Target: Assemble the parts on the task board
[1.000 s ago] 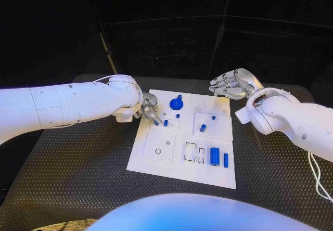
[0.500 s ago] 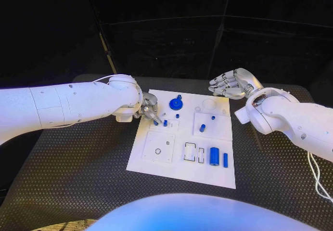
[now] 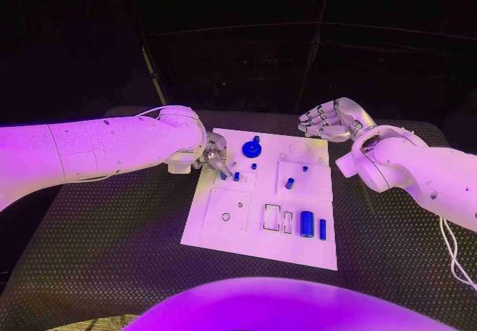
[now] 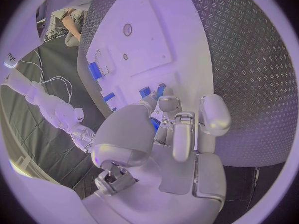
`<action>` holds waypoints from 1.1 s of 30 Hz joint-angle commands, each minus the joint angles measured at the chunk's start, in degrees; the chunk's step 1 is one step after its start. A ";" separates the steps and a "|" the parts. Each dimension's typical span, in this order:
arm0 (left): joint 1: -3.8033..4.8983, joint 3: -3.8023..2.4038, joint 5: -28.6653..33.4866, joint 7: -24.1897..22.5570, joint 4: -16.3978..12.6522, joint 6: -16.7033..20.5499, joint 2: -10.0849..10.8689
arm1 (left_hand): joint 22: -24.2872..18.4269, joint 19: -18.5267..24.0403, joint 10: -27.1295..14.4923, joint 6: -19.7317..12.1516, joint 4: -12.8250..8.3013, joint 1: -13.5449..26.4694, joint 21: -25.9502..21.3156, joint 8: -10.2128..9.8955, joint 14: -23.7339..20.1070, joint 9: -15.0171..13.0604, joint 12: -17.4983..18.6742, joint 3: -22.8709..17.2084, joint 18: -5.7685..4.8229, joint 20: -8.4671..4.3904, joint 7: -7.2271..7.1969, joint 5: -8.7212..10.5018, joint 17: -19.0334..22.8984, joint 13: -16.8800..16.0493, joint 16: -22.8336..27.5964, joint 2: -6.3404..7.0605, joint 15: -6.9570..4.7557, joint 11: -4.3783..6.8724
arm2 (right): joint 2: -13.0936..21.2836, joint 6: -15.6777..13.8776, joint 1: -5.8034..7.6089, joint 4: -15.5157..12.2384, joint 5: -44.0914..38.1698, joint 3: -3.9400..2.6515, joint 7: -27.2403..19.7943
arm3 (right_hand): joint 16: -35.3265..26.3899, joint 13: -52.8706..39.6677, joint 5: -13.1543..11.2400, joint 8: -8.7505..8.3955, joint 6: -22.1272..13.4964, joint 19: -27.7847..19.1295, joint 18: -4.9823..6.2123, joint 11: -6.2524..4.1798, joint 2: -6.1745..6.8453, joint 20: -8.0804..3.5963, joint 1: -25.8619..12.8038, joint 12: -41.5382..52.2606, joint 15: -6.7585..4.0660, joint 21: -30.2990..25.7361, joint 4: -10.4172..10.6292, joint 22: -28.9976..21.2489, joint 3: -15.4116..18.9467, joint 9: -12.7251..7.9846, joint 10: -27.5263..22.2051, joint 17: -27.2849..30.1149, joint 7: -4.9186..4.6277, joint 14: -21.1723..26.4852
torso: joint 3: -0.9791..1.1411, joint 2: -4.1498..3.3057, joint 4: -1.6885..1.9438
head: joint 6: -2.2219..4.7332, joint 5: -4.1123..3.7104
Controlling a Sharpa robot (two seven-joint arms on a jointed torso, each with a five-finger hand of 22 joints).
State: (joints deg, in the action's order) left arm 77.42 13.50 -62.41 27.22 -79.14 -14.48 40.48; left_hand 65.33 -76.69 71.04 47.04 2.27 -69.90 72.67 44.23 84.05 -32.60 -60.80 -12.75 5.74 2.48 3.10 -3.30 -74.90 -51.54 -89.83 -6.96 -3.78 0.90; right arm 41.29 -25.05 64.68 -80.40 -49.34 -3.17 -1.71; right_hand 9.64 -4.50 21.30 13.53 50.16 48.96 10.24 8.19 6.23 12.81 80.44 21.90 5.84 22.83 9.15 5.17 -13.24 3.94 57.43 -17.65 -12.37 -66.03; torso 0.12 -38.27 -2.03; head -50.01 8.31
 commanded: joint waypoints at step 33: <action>-0.80 0.27 -0.18 0.58 -0.57 -3.35 -0.03 | 0.31 -0.32 0.40 -0.01 -2.65 -0.45 0.36 0.23 5.95 -0.07 -0.09 -2.94 -0.34 -0.20 -0.39 0.08 -15.10 0.01 -0.17 0.56 -0.44 0.30 | -0.08 0.52 0.11 0.08 0.10 -0.03 -0.50 | -0.31 0.13 0.11 -0.30 -0.24 0.28 0.26 0.42 -0.14 -0.03 -0.56 -0.25 0.02 -0.41 0.23 -0.12 -0.18 0.02 0.03 0.12 -0.18 -0.37 | 0.02 0.03 0.01 | 0.01 -0.05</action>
State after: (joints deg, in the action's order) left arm 77.22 13.39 -62.89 27.62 -79.25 -15.26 40.60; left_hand 65.59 -76.69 71.27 46.90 2.05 -69.73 72.66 44.22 84.05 -32.63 -60.80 -13.00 5.74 2.48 3.14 -3.14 -74.90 -51.60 -89.83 -6.41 -3.78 1.12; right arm 41.25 -24.84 64.67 -80.25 -49.33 -3.16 -1.72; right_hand 9.64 -4.47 21.30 13.53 50.16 48.96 10.24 8.19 6.24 12.80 80.44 21.90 5.84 22.67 9.15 5.13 -13.24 3.94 57.43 -17.62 -12.37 -66.03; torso 0.13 -38.23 -2.02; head -50.01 8.23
